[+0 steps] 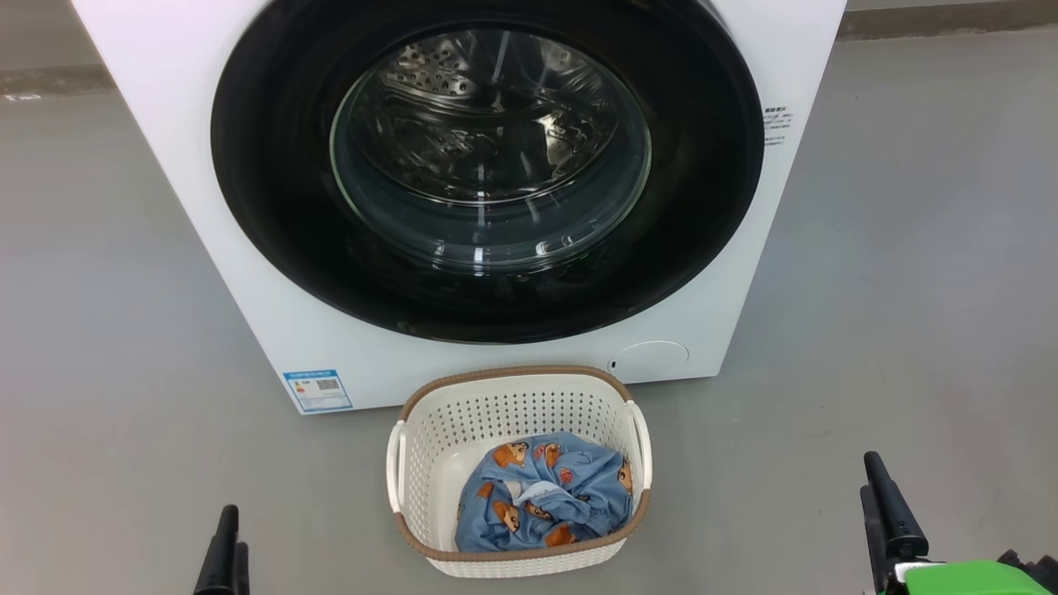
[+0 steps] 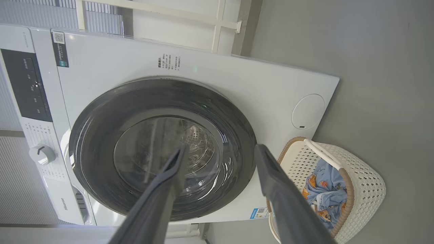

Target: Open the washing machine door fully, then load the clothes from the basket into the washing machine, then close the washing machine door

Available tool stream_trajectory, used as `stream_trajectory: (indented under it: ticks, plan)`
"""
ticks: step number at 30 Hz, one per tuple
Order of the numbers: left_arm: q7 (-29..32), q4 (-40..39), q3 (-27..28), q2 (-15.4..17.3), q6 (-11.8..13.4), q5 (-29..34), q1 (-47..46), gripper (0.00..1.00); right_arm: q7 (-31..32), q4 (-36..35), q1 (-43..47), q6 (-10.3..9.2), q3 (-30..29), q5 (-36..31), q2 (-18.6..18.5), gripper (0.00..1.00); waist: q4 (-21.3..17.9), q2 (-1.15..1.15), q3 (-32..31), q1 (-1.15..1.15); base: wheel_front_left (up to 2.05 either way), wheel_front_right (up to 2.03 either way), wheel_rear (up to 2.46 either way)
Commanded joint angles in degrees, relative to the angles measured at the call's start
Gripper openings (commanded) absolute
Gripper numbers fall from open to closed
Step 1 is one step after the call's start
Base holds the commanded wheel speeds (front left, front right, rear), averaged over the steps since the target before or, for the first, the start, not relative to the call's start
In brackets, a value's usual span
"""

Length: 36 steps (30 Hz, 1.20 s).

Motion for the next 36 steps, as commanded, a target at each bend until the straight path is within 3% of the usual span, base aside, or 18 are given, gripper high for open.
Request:
stream_trajectory:
  ticks: [1, 24, 36]
  plan:
    - [-0.6, -1.1, 0.4, 1.3, -0.2, 1.3, -2.0, 1.00, -0.7, -2.0, -1.1, -0.02, 0.7, -1.9, -0.4, 1.00, 0.0, 0.00, 0.0, 0.00, 0.00, 0.00, 0.00]
    - [-4.4, 0.2, 1.6, 1.3, -0.3, 20.3, -2.5, 1.00, -4.3, -5.1, -1.2, -0.03, 4.0, -25.6, -1.3, 1.00, 0.2, 0.00, -0.1, -0.01, 0.00, 0.00, 0.00]
    - [-6.4, -0.7, 1.6, 1.5, -0.4, 33.4, -2.2, 1.00, -6.3, -4.7, -1.2, -0.03, 6.3, -36.3, -2.5, 1.00, 0.1, 0.00, -0.1, -0.01, 0.00, 0.00, 0.00]
